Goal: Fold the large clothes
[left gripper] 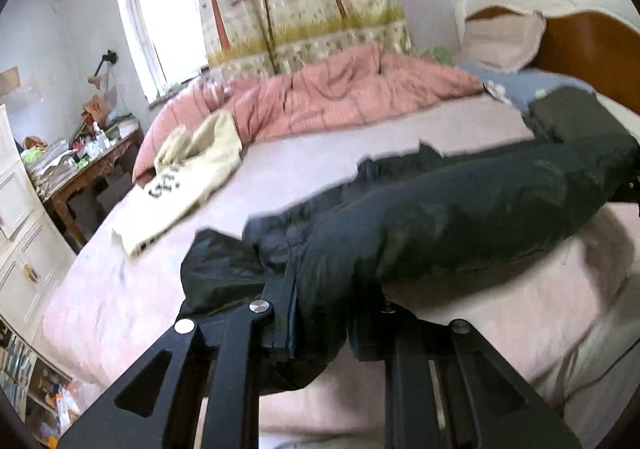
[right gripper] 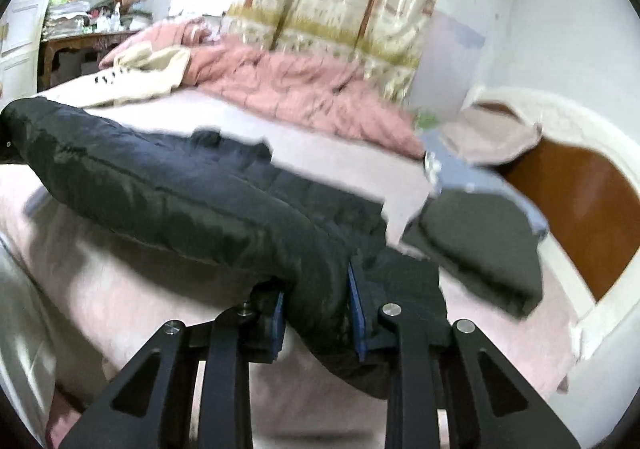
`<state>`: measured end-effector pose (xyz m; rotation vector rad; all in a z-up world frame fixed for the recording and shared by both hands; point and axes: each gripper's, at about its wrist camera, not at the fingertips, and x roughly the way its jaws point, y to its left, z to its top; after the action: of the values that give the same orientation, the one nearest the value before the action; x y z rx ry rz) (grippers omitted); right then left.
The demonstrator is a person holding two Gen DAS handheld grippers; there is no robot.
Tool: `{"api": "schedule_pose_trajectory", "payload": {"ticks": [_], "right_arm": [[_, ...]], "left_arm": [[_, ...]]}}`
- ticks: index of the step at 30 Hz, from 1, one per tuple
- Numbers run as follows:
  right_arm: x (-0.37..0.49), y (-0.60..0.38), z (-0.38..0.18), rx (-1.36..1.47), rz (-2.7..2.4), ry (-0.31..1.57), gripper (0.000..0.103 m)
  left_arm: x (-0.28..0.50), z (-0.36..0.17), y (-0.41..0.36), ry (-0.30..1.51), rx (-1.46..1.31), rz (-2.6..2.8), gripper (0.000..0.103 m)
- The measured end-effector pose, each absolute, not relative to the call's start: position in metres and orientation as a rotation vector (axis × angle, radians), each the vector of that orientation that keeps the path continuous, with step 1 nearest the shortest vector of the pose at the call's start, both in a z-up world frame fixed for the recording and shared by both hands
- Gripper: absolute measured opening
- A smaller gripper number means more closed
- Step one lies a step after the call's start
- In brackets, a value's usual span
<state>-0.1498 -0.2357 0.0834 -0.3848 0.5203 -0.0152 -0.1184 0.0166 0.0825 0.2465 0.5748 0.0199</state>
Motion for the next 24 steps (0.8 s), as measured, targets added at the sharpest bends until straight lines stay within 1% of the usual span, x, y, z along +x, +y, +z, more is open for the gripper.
{"api": "schedule_pose_trajectory", "payload": {"ticks": [1,3,5,6,7,8,13,17,18,20,22,23,24], "right_arm": [[-0.138,-0.235,0.089,-0.394,-0.024,0.509,0.031],[-0.108,-0.236,0.103,-0.381,-0.02,0.493,0.032],[-0.077,-0.238,0.114,-0.347,-0.021,0.492,0.04],[-0.065,-0.24,0.116,-0.34,-0.023,0.486,0.049],[-0.044,-0.24,0.119,-0.339,-0.042,0.479,0.055],[-0.031,-0.241,0.118,-0.341,-0.051,0.483,0.057],[0.047,-0.246,0.094,-0.305,-0.085,0.561,0.057],[0.075,-0.253,0.071,-0.233,-0.081,0.555,0.057],[0.078,-0.254,0.066,-0.228,-0.071,0.546,0.059],[0.085,-0.256,0.053,-0.22,-0.059,0.505,0.069],[0.085,-0.262,0.044,-0.2,-0.071,0.462,0.083],[0.085,-0.266,0.041,-0.189,-0.093,0.456,0.085],[0.084,-0.27,0.039,-0.175,-0.123,0.455,0.085]], "left_arm": [[-0.107,0.087,0.018,0.574,0.234,0.018,0.02],[-0.079,0.095,0.02,0.566,0.212,0.021,0.024],[-0.053,0.098,0.023,0.566,0.198,0.032,0.025],[-0.036,0.099,0.025,0.571,0.185,0.032,0.026],[-0.023,0.098,0.027,0.575,0.173,0.035,0.026],[-0.006,0.097,0.029,0.578,0.163,0.038,0.028],[0.059,0.08,0.035,0.569,0.104,-0.006,0.03],[0.093,0.057,0.038,0.629,0.068,0.019,0.033],[0.097,0.049,0.039,0.645,0.065,0.029,0.036],[0.103,0.032,0.04,0.679,0.077,0.058,0.039],[0.104,0.022,0.041,0.659,0.096,0.053,0.041],[0.099,0.021,0.04,0.622,0.105,0.053,0.045],[0.09,0.025,0.041,0.543,0.105,0.056,0.051]]}}
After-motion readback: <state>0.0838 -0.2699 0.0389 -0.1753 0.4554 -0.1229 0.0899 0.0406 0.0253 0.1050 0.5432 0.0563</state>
